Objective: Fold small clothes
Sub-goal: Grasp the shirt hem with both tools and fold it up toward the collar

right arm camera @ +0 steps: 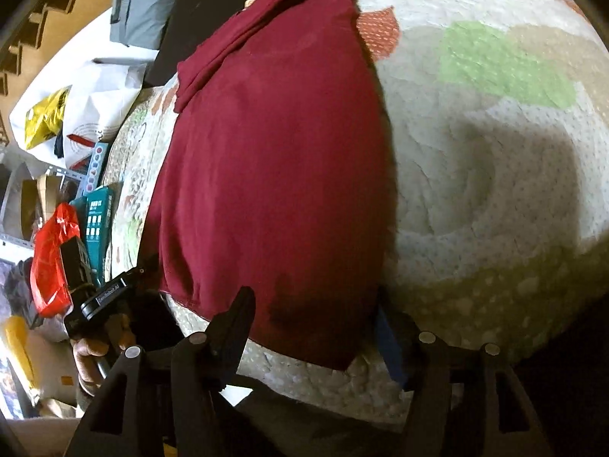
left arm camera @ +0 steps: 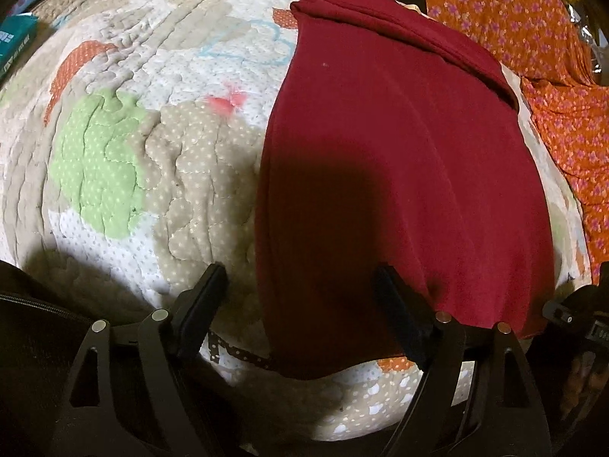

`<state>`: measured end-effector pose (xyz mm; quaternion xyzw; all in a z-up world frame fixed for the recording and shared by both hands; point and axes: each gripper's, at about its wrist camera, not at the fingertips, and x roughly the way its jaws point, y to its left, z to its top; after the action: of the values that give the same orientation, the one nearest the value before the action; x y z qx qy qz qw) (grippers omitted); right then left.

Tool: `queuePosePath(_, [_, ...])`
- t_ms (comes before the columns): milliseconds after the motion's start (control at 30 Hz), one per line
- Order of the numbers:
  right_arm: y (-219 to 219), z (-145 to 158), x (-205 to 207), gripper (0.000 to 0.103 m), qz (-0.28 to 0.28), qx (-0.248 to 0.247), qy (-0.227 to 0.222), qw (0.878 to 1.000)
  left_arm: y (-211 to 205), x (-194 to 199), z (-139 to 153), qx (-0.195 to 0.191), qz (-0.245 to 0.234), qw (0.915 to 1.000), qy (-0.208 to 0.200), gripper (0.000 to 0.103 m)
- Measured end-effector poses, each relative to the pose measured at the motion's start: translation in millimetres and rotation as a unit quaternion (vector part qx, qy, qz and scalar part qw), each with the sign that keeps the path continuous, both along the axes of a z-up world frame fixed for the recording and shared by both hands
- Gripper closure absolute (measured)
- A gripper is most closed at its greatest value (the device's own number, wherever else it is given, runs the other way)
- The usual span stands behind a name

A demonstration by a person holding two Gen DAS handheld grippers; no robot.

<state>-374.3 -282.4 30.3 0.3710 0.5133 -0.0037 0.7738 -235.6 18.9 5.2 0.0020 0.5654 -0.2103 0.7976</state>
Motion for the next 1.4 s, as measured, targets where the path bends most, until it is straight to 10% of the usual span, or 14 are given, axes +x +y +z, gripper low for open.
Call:
queuePosePath(100, [-0.4,4.4,-0.1,0.082,0.006,0.024,-0.028,0.999,1.5,-2.7,8.8,-0.003,-0.001,0.9999,-0.016,0.063])
queuePosePath(133, [-0.1,6.7,1.7,0.086,0.011,0.043,-0.04,0.998,0.5,-3.4,11.9,-0.011,-0.006,0.9998,-0.015,0.081])
queuePosePath(233, [1.7,22.5,7.4,0.087,0.027,0.05,-0.075,0.996,0.6,-4.4,24.1,-0.014,-0.004,0.9996,-0.023,0.094])
queuePosePath(533, [-22.1,81.9,45.7,0.088,0.03,0.078,-0.182,0.98,-12.9,23.9,83.2,-0.088,-0.014,0.9943,-0.06,0.095])
queuePosePath(867, [-81.3,126.5,138.9,0.09,-0.003,0.037,-0.24,0.97,-60.3,138.6,114.3,-0.111,0.01,0.9881,-0.107,0.097])
queuePosePath(1400, [-182.9,56.6,316.5,0.081,-0.077,-0.051,-0.159,0.983,-134.4,311.6,74.5,-0.067,0.058,0.9902,-0.108,0.092])
